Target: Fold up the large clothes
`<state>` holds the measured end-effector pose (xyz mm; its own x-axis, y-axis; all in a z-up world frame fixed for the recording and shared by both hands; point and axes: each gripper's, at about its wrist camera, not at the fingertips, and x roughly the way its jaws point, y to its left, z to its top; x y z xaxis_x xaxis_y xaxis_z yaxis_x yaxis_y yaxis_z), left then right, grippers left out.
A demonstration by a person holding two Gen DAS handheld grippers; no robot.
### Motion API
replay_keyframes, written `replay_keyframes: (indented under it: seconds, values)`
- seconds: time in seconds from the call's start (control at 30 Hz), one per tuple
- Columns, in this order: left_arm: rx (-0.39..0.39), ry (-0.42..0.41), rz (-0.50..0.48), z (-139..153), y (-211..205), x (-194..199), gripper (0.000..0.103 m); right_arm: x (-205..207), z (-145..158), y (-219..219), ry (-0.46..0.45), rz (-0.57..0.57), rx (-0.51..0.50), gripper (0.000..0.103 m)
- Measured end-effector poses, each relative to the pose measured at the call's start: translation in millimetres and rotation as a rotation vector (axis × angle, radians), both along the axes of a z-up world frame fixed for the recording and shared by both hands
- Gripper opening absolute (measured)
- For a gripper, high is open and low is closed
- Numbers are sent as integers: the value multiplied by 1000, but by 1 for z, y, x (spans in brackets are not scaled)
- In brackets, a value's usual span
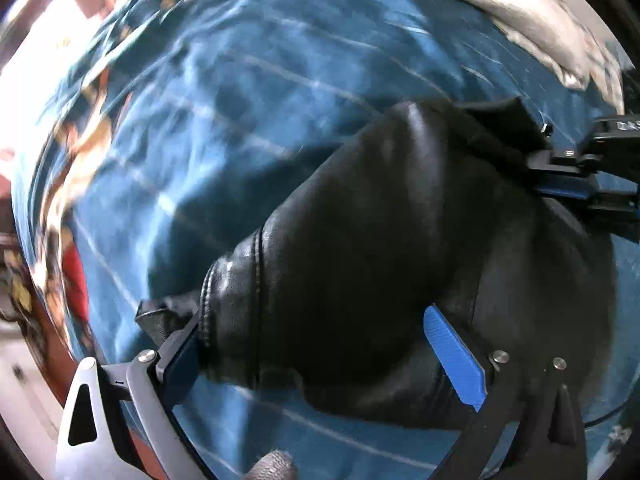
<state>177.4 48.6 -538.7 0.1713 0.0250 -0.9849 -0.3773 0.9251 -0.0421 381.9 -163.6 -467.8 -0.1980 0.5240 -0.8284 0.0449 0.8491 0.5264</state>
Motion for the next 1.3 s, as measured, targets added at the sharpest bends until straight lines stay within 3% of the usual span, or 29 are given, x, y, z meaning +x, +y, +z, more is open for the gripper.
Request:
replay_keyframes:
  seconds: [0.1, 0.17, 0.2, 0.33, 0.43, 0.5, 0.6, 0.63, 0.67, 0.7, 0.77, 0.87, 0.97, 1.03, 1.1, 1.17, 1.3]
  values:
    - [-8, -23, -30, 27, -4, -2, 103, -8, 26, -17, 21, -1, 121, 45]
    - [-4, -76, -71, 53, -8, 5, 103, -20, 49, -44, -11, -47, 201, 58]
    - [3, -112, -99, 68, -11, 14, 103, -24, 57, -54, -34, -69, 201, 70]
    - [-8, -192, -225, 87, -26, 65, 103, -46, 70, -113, -87, -137, 134, 71]
    - [-64, -201, -368, 71, -45, 111, 103, -63, 44, -156, -38, -231, 93, 71]
    - [-89, -166, -454, 53, -61, 136, 102, -72, 29, -182, -5, -297, 100, 71]
    - [-115, -147, -576, 37, -84, 152, 99, -82, 8, -195, 15, -365, 112, 71]
    - [-117, -151, -602, 34, -88, 154, 93, -83, 4, -196, 17, -378, 112, 71]
    - [-135, -149, -612, 33, -88, 156, 74, -86, 0, -199, 22, -395, 123, 71]
    - [-165, -128, -602, 27, -87, 158, 69, -87, -3, -201, 25, -404, 128, 71]
    - [-177, -118, -572, 19, -80, 159, 75, -89, -4, -202, 20, -415, 137, 71]
    - [-268, -90, -455, 7, -61, 157, 88, -88, -2, -198, 0, -394, 168, 71]
    - [-346, -88, -355, 8, -52, 149, 89, -82, -4, -185, -18, -333, 244, 71]
    - [-362, -120, -295, 21, -45, 140, 89, -77, -15, -174, -16, -268, 317, 82]
    - [-354, -161, -237, 40, -36, 125, 89, -72, -33, -163, 9, -205, 322, 82]
    - [-332, -197, -167, 57, -21, 100, 89, -70, -53, -151, 52, -166, 405, 86]
    - [-284, -210, 47, 71, 15, 26, 89, -63, -65, -132, 64, -142, 500, 90]
